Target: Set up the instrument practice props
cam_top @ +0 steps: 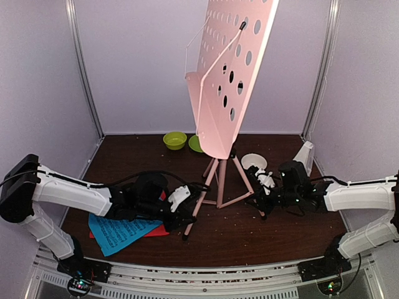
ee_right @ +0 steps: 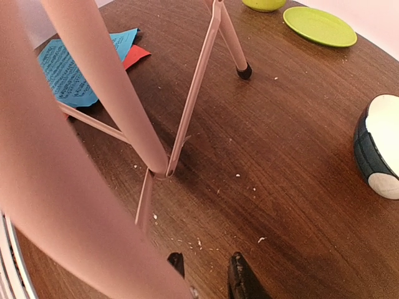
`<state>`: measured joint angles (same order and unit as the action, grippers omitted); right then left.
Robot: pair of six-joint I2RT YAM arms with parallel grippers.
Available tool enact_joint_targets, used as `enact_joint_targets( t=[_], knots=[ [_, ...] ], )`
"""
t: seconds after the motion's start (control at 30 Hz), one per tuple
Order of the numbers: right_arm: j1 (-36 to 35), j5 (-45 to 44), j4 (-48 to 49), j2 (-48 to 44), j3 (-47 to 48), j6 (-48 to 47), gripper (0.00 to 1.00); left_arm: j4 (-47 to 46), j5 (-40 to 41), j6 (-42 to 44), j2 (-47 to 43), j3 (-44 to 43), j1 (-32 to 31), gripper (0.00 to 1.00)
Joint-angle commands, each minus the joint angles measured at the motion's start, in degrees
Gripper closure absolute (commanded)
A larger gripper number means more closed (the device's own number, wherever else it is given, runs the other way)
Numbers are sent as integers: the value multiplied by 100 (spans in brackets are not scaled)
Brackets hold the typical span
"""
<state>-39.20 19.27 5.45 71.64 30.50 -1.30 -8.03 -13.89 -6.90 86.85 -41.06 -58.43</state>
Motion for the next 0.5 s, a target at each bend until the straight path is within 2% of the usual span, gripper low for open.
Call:
enact_joint_targets(
  t=[0.0, 0.13, 0.27, 0.47],
  knots=[
    [17, 69, -91, -80, -88, 345, 82, -195, 81, -80, -177, 54, 8, 87],
    [18, 27, -266, -119, -55, 312, 93, -91, 146, -105, -305, 126, 8, 96],
    [19, -124, -450, -236, -82, 495, 100, 134, 253, -93, -441, 178, 8, 100],
    [17, -549, -702, -451, -186, 935, 100, 276, 364, -111, -772, 535, 8, 100]
  ],
)
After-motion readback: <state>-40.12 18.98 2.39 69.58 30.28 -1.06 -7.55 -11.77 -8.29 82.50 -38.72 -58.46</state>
